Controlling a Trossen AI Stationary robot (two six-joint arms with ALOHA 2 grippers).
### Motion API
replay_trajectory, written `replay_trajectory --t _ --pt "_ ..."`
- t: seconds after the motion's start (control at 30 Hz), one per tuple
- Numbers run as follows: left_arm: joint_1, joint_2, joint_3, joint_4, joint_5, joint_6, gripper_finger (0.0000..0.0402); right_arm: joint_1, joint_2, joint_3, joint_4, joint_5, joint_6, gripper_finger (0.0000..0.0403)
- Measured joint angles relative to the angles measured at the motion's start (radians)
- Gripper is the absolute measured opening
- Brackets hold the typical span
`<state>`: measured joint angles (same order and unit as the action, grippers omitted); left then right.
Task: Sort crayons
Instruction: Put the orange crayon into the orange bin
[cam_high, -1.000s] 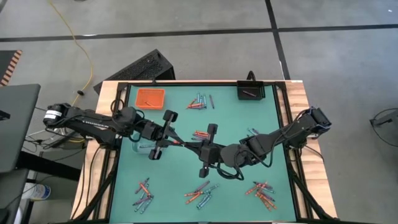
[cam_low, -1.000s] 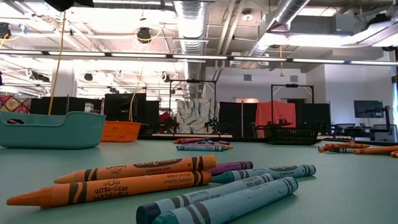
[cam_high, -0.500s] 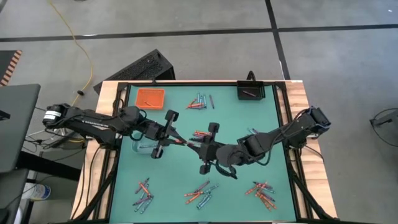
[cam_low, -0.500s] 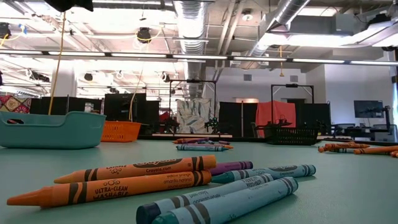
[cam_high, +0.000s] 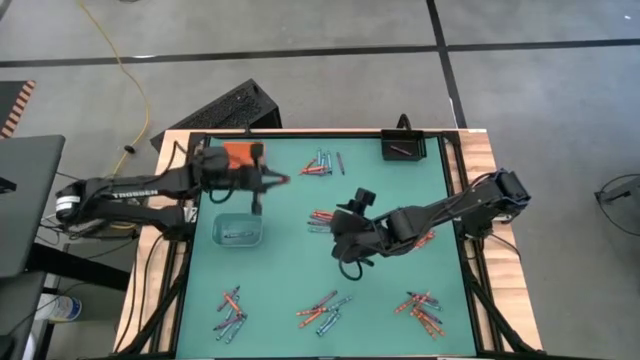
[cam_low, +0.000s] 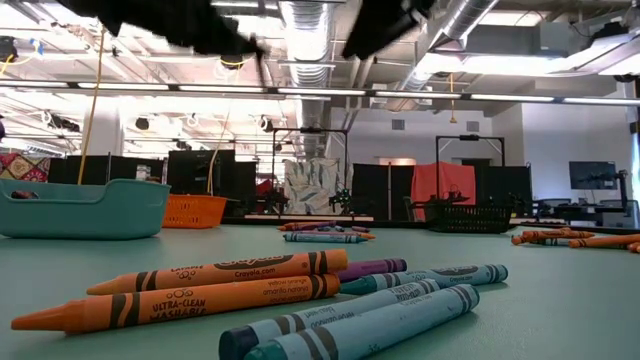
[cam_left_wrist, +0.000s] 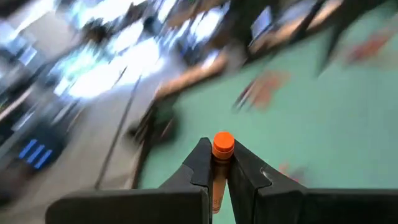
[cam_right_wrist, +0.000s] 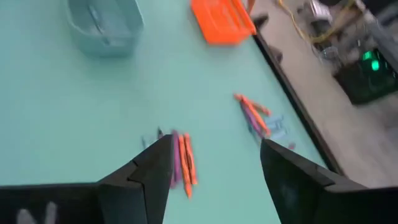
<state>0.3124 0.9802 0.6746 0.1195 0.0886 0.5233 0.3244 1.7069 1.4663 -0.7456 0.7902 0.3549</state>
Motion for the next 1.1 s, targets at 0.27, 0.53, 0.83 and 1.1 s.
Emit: replay_trajectory --t 0.27,0.53,0.83,1.1 --pt "0.313 0.046 0.000 -0.163 -0.048 0.104 0.0007 0.022 0.000 -0.147 -0.003 -0.035 0.151 0.0217" --pt "0.527 0.187 0.006 -0.189 -0.014 0.139 0.0007 0.084 0.000 -0.235 -0.006 -0.044 0.283 0.0212" --pt "0.618 0.386 0.145 -0.362 -0.053 0.111 0.0016 0.136 0.000 -0.250 -0.010 -0.041 0.353 0.0211" --pt "0.637 0.499 0.233 -0.585 -0.116 0.178 0.0026 0.155 0.000 -0.250 -0.013 -0.035 0.361 0.0211"
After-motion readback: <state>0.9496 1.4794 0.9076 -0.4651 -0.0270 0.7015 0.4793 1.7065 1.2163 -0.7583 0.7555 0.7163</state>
